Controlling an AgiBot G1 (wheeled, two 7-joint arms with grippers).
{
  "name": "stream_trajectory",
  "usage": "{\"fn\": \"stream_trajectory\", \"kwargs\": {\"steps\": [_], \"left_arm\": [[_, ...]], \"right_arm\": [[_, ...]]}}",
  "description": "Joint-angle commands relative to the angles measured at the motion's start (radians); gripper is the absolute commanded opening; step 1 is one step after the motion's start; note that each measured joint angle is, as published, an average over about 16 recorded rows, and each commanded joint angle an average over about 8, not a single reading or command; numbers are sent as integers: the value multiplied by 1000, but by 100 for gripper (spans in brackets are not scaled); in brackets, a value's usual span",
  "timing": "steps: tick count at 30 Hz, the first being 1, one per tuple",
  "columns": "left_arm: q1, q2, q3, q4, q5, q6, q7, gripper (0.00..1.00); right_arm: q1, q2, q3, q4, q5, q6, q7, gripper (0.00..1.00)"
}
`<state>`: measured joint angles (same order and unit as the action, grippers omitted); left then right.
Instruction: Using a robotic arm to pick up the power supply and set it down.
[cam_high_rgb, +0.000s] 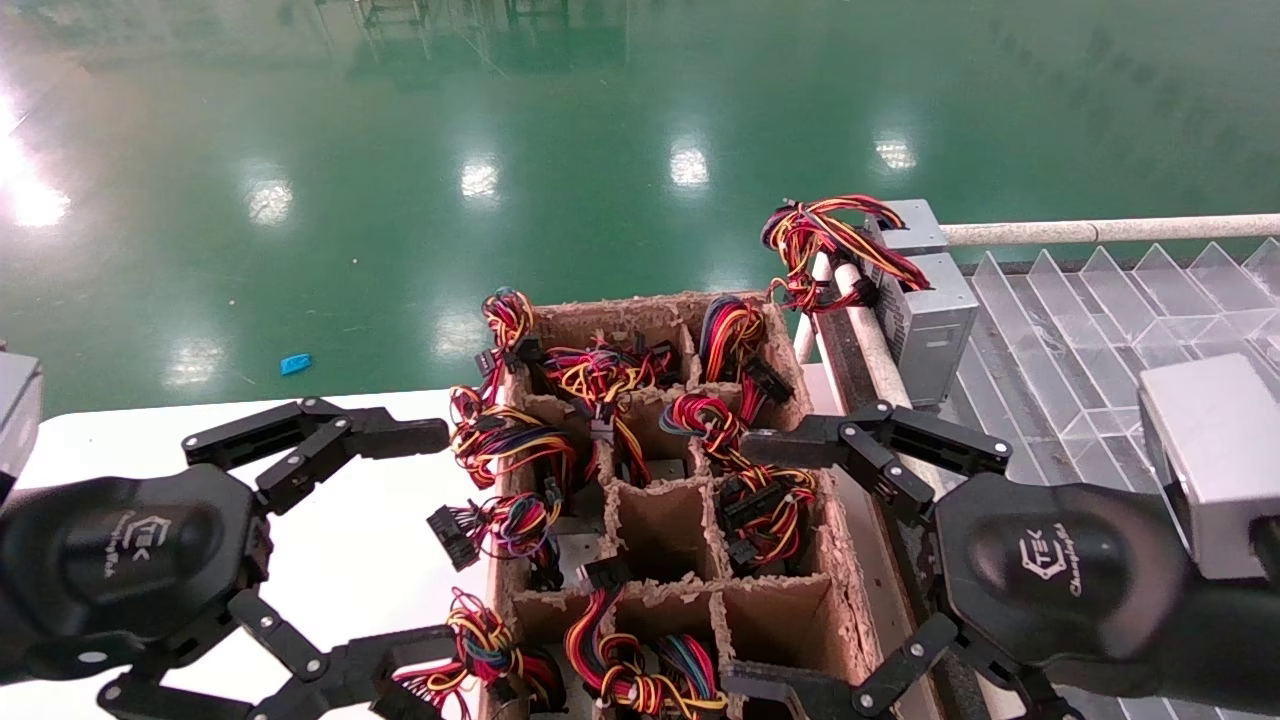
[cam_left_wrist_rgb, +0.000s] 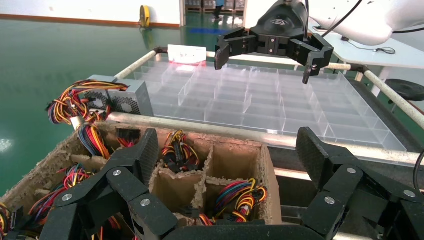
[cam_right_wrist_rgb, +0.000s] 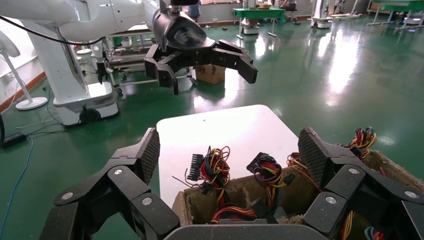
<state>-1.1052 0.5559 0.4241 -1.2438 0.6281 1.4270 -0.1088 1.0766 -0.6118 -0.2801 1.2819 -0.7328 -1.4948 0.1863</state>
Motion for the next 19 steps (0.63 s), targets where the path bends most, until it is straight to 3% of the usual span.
{"fn": "stream_trajectory", "kwargs": {"steps": [1,19], "left_arm": [[0,0,0,0,0,0,0,100],[0,0,0,0,0,0,0,100]], "right_arm": [[0,0,0,0,0,0,0,100],[0,0,0,0,0,0,0,100]]}}
